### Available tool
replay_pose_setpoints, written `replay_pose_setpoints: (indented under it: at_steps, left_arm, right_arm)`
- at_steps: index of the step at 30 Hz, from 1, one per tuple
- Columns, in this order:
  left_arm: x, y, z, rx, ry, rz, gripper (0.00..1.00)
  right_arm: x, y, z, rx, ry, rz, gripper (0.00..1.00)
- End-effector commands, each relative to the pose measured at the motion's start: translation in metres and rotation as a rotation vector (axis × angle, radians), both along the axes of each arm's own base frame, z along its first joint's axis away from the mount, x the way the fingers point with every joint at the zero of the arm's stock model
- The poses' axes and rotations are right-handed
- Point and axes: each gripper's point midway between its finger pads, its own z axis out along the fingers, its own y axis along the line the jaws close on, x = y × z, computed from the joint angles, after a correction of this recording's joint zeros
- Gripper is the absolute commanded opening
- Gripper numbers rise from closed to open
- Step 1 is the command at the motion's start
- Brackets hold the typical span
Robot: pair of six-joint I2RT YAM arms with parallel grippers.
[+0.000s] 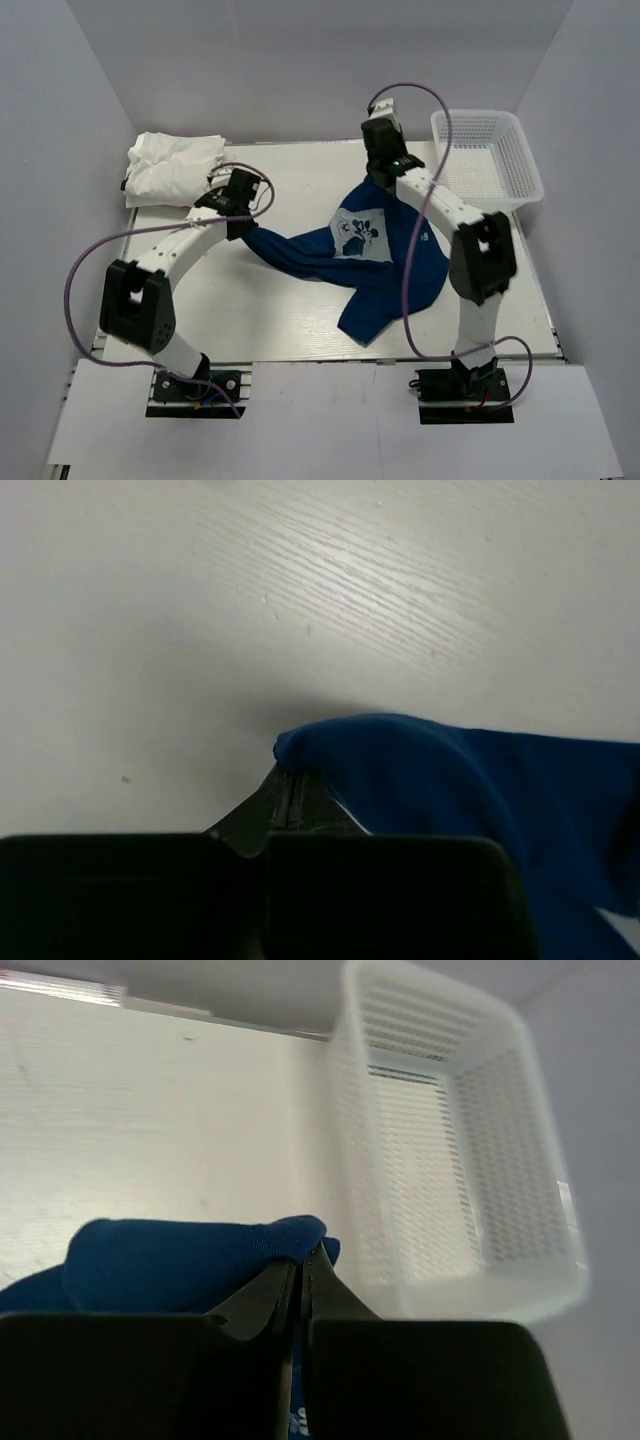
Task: Fold and stack the t-shirts
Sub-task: Flatten out the tshirt
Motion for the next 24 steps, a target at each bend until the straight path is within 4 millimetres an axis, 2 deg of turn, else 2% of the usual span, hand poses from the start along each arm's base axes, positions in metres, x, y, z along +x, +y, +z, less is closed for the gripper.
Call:
replay_pose_setpoints:
  at_steps: [1, 2, 3, 4, 5, 6, 7, 8, 9, 10, 11, 12, 13, 15, 16, 17, 18, 19, 20, 21, 22, 23, 24]
  left_arm:
    - [0.032, -0.006, -0.024, -0.115, 0.045, -0.002, 0.00]
    - [0.028, -0.007, -0.050, -0.117, 0.143, -0.021, 0.00]
    - [0.038, -0.004, -0.050, -0.128, 0.149, -0.006, 0.00]
    - [0.040, -0.002, -0.053, -0.129, 0.168, -0.007, 0.00]
    - [0.043, -0.002, -0.058, -0.137, 0.189, -0.013, 0.00]
    - [0.039, -0.003, -0.059, -0.138, 0.207, -0.025, 0.00]
    - [0.043, -0.003, -0.055, -0.161, 0.202, -0.034, 0.03]
    - [0.038, 0.001, -0.057, -0.167, 0.230, -0.025, 0.16]
    - [0.038, -0.001, -0.051, -0.182, 0.218, -0.033, 0.58]
    - [0.035, 0.001, -0.045, -0.191, 0.216, -0.040, 0.88]
    - [0.026, 0.001, -0.047, -0.202, 0.229, -0.046, 1.00]
    - [0.019, 0.002, -0.042, -0.202, 0.229, -0.046, 1.00]
    - [0.014, 0.002, -0.025, -0.218, 0.191, -0.056, 1.00]
    - [-0.003, 0.007, -0.017, -0.218, 0.182, -0.042, 1.00]
    - [-0.008, 0.008, -0.010, -0.228, 0.160, -0.036, 1.00]
    - [-0.020, 0.011, 0.001, -0.236, 0.125, -0.040, 1.00]
    - [-0.026, 0.016, 0.005, -0.240, 0.110, -0.033, 1.00]
    - [-0.033, 0.017, 0.008, -0.249, 0.102, -0.023, 1.00]
    - [-0.043, 0.019, 0.005, -0.246, 0.114, -0.021, 1.00]
    - [-0.050, 0.021, 0.014, -0.253, 0.086, -0.025, 1.00]
    - [-0.060, 0.023, 0.009, -0.256, 0.101, -0.012, 1.00]
    - [-0.065, 0.024, 0.009, -0.257, 0.096, -0.013, 1.00]
    - [-0.068, 0.025, 0.008, -0.259, 0.089, -0.014, 1.00]
  right_arm:
    - [0.042, 0.018, 0.009, 0.107, -0.018, 0.017, 0.00]
    - [0.052, 0.020, -0.011, 0.093, 0.018, 0.013, 0.00]
    - [0.059, 0.022, 0.014, 0.113, -0.001, 0.023, 0.19]
    - [0.066, 0.027, -0.001, 0.112, 0.034, 0.040, 0.31]
    - [0.069, 0.028, 0.007, 0.126, 0.023, 0.048, 0.51]
    - [0.069, 0.033, 0.007, 0.135, 0.029, 0.068, 0.90]
    - [0.066, 0.042, 0.010, 0.161, 0.047, 0.125, 0.90]
    - [0.061, 0.045, 0.011, 0.167, 0.058, 0.140, 0.90]
    - [0.055, 0.047, 0.021, 0.187, 0.048, 0.151, 0.90]
    - [0.037, 0.052, 0.014, 0.204, 0.107, 0.194, 0.90]
    - [0.028, 0.052, 0.012, 0.234, 0.125, 0.197, 0.90]
    - [0.014, 0.050, 0.030, 0.303, 0.104, 0.191, 0.90]
    - [-0.011, 0.047, -0.014, 0.304, 0.234, 0.191, 0.90]
    - [-0.049, 0.055, 0.018, 0.461, 0.211, 0.246, 0.90]
    - [-0.071, 0.053, -0.018, 0.475, 0.291, 0.242, 0.90]
    - [-0.106, 0.047, -0.016, 0.554, 0.293, 0.241, 0.90]
    - [-0.134, 0.059, -0.051, 0.615, 0.400, 0.305, 0.90]
    - [-0.150, 0.061, -0.061, 0.647, 0.428, 0.320, 0.90]
    - [-0.188, 0.057, -0.084, 0.684, 0.476, 0.329, 0.90]
    - [-0.205, 0.062, -0.092, 0.724, 0.525, 0.357, 0.90]
    - [-0.235, 0.068, -0.098, 0.772, 0.575, 0.403, 0.90]
    - [-0.252, 0.059, -0.128, 0.749, 0.646, 0.368, 0.90]
    - [-0.262, 0.061, -0.129, 0.777, 0.657, 0.378, 0.90]
